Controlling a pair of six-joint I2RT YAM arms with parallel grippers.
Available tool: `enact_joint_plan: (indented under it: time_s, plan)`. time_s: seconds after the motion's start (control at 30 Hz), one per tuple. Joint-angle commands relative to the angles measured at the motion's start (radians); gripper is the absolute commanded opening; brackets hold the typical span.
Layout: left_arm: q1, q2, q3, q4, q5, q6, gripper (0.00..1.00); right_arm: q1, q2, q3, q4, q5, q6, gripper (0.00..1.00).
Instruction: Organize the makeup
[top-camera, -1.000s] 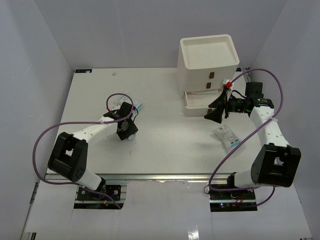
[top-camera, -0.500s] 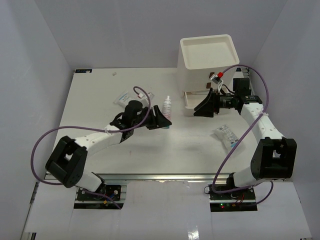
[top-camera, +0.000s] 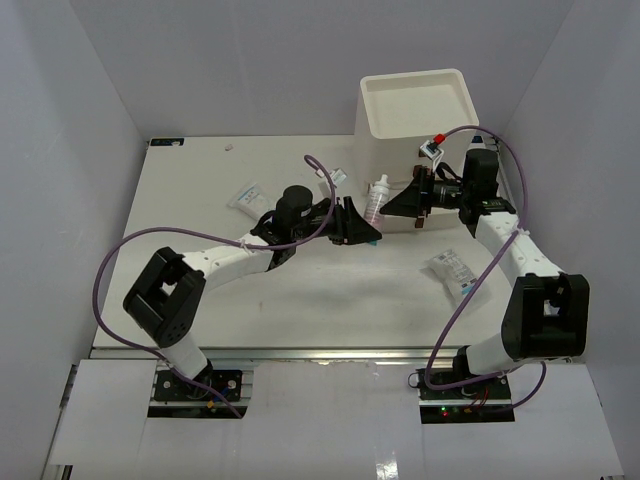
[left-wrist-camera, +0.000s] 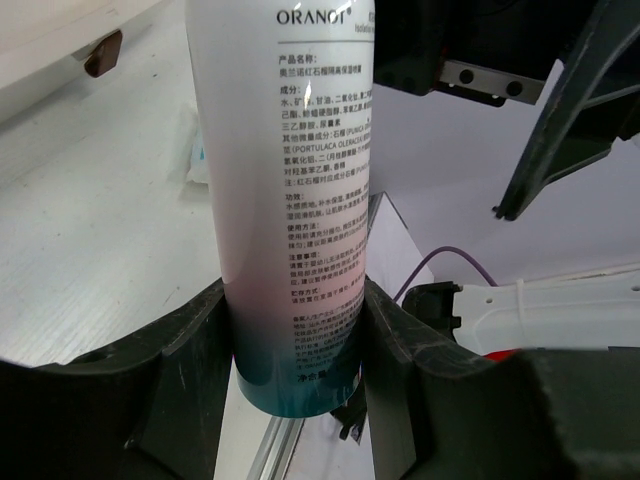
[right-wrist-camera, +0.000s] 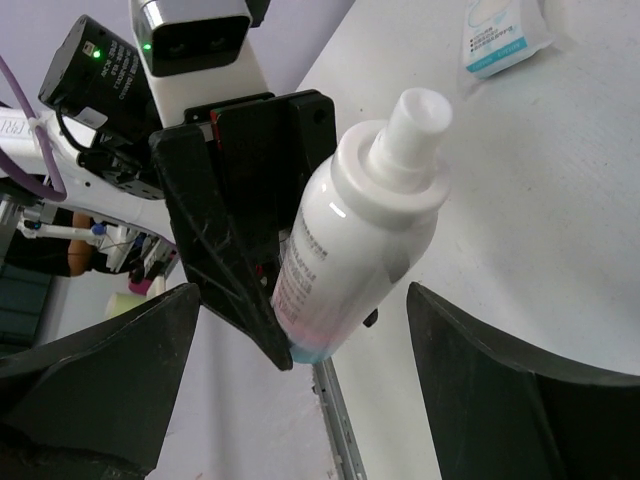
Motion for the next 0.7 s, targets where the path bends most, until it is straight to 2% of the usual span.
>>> enact_joint_plan:
  time_s: [0.0, 0.13, 0.2, 0.27, 0.37, 0.5, 0.57, 0.6, 0.67]
  plan:
    - [-0.026, 0.007, 0.066, 0.105, 0.041, -0.013, 0.0, 0.02, -0.009, -0.005, 0.097, 0.036, 0.092, 0.9]
    - [-0.032, 0.026, 0.081, 0.124, 0.04, -0.025, 0.0, 0.026, 0.007, -0.028, 0.217, 0.05, 0.178, 0.92]
    - [-0.035, 0.031, 0.09, 0.124, 0.038, -0.029, 0.0, 0.026, 0.013, -0.05, 0.277, 0.051, 0.221, 0.96]
    - [-0.035, 0.033, 0.093, 0.118, 0.033, -0.029, 0.0, 0.026, 0.018, -0.058, 0.334, 0.049, 0.261, 0.92]
    - [-0.037, 0.033, 0.09, 0.117, 0.026, -0.027, 0.01, 0.028, 0.024, -0.071, 0.372, 0.04, 0.287, 0.79]
    - [-0.035, 0.041, 0.102, 0.104, 0.021, -0.027, 0.11, 0.028, 0.027, -0.106, 0.461, 0.018, 0.354, 0.54]
    - [-0.035, 0.047, 0.109, 0.092, 0.021, -0.026, 0.17, 0.028, 0.025, -0.113, 0.488, 0.011, 0.359, 0.43]
    - [-0.035, 0.054, 0.116, 0.069, 0.021, -0.024, 0.25, 0.028, 0.027, -0.116, 0.49, 0.009, 0.36, 0.31]
    - [-0.037, 0.062, 0.134, 0.034, 0.024, -0.008, 0.37, 0.027, 0.026, -0.116, 0.483, 0.001, 0.349, 0.23]
